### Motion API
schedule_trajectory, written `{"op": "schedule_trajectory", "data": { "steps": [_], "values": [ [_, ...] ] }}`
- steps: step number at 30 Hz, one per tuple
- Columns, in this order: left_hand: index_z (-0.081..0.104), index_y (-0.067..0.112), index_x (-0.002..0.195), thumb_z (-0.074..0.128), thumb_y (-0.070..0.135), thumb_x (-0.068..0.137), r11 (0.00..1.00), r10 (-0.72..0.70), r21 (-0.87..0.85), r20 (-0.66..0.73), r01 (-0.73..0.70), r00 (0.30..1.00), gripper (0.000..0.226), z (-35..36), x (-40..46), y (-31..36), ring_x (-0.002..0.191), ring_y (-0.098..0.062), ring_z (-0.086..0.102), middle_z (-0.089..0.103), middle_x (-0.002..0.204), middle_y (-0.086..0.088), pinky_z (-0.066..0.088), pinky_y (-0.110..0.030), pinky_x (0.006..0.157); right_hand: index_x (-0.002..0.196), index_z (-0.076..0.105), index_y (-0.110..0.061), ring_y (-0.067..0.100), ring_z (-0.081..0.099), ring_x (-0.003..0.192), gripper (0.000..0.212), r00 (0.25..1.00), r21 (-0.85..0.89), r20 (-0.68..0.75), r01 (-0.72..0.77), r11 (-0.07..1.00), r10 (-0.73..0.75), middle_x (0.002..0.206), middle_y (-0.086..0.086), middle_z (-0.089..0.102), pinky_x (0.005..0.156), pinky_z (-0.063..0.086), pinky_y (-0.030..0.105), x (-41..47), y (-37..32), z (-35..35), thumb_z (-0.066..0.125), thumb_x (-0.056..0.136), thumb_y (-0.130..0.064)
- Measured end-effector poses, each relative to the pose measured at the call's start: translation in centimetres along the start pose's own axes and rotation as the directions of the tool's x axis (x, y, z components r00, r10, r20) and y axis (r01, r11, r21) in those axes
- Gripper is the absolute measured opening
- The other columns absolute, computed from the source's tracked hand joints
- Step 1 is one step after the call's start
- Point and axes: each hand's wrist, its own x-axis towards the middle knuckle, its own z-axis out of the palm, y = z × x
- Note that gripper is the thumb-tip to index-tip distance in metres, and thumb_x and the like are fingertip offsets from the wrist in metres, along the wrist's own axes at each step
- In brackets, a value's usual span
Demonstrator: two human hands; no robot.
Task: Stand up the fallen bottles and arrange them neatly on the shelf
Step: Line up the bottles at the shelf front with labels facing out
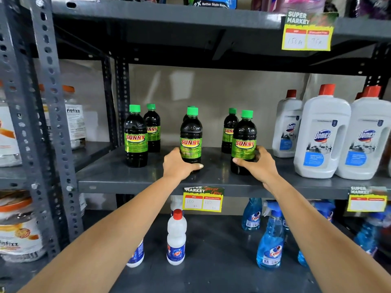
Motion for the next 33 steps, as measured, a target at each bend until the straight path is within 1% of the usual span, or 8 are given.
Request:
{"op": "schedule_trajectory", "data": {
  "steps": [7,17,20,22,25,29,31,33],
  "values": [
    [0.06,0.01,0.117,0.093,0.037,0.06,1.0,0.02,-0.008,0.002,-0.02,1.0,0.071,-0.2,-0.9,0.2,0.11,-0.025,0.062,0.068,0.116,-0.008,0.049,-0.034,0.091,0.129,0.05,-0.021,0.021,0.059,0.114,0.079,1.0,-0.025,-0.014,-0.003,1.0,0.003,0.127,0.0,0.064,0.099,0.048,0.043,-1.7,-0.6,-0.3,0.086,0.063,-0.045],
    [0.058,0.011,0.12,0.09,0.035,0.066,0.999,0.027,-0.034,0.015,-0.027,1.0,0.067,-0.6,-2.0,0.7,0.113,-0.024,0.061,0.067,0.12,-0.008,0.04,-0.025,0.082,0.13,0.048,-0.021,0.021,0.057,0.118,0.076,0.999,-0.04,-0.04,-0.019,0.999,0.018,0.127,0.0,0.063,0.096,0.047,0.038,-2.9,-1.3,-0.1,0.083,0.068,-0.045],
    [0.057,0.01,0.12,0.089,0.036,0.067,0.999,0.036,-0.039,0.024,-0.035,0.999,0.067,-1.0,-2.3,0.5,0.112,-0.025,0.061,0.066,0.12,-0.008,0.04,-0.025,0.081,0.139,0.041,-0.024,0.019,0.056,0.119,0.093,1.0,0.019,-0.021,-0.017,1.0,0.017,0.13,-0.002,0.061,0.1,0.046,0.039,-3.4,-1.2,-0.3,0.085,0.061,-0.052],
    [0.054,0.008,0.124,0.088,0.038,0.068,0.998,0.043,-0.036,0.024,-0.042,0.999,0.072,-1.7,-2.4,-0.1,0.115,-0.026,0.059,0.065,0.123,-0.009,0.041,-0.027,0.081,0.145,0.032,-0.029,0.017,0.054,0.122,0.105,0.995,0.113,-0.095,-0.007,0.994,0.018,0.133,-0.003,0.057,0.104,0.043,0.039,-3.8,-1.2,-0.4,0.083,0.058,-0.058],
    [0.052,0.006,0.133,0.083,0.035,0.076,0.995,0.094,-0.013,-0.028,-0.094,0.995,0.072,-4.0,-2.8,-2.3,0.114,-0.026,0.06,0.064,0.124,-0.011,0.046,-0.029,0.088,0.138,0.042,-0.027,0.013,0.052,0.119,0.083,0.95,0.201,-0.307,0.127,0.971,-0.061,0.126,-0.003,0.056,0.102,0.04,0.029,-5.5,-2.1,0.4,0.081,0.069,-0.049],
    [0.068,0.011,0.105,0.074,0.034,0.085,0.932,0.324,0.215,-0.128,-0.293,0.937,0.032,-8.1,-3.7,-7.1,0.092,-0.024,0.064,0.065,0.1,-0.003,0.05,-0.032,0.077,0.108,0.061,-0.024,0.011,0.062,0.097,0.03,0.86,0.204,-0.442,0.372,0.905,-0.254,0.107,-0.005,0.064,0.089,0.052,0.031,-8.1,-4.6,3.4,0.075,0.082,-0.029],
    [0.07,0.01,0.1,0.065,0.056,0.084,0.903,0.32,0.331,-0.088,-0.275,0.943,0.049,-11.0,-3.8,-9.0,0.09,-0.025,0.063,0.063,0.097,-0.003,0.05,-0.035,0.075,0.096,0.065,-0.022,0.016,0.065,0.09,0.014,0.837,0.201,-0.422,0.461,0.864,-0.348,0.098,-0.001,0.067,0.08,0.053,0.029,-9.2,-6.7,6.0,0.071,0.085,-0.017],
    [0.067,0.008,0.109,0.049,0.078,0.077,0.876,0.21,0.437,0.031,-0.203,0.977,0.08,-13.3,-3.6,-9.4,0.101,-0.027,0.061,0.064,0.109,-0.005,0.049,-0.037,0.082,0.09,0.068,-0.018,0.017,0.066,0.085,0.015,0.832,0.233,-0.352,0.521,0.821,-0.428,0.093,0.004,0.068,0.075,0.053,0.026,-10.1,-8.6,8.6,0.067,0.085,-0.004]
  ]
}}
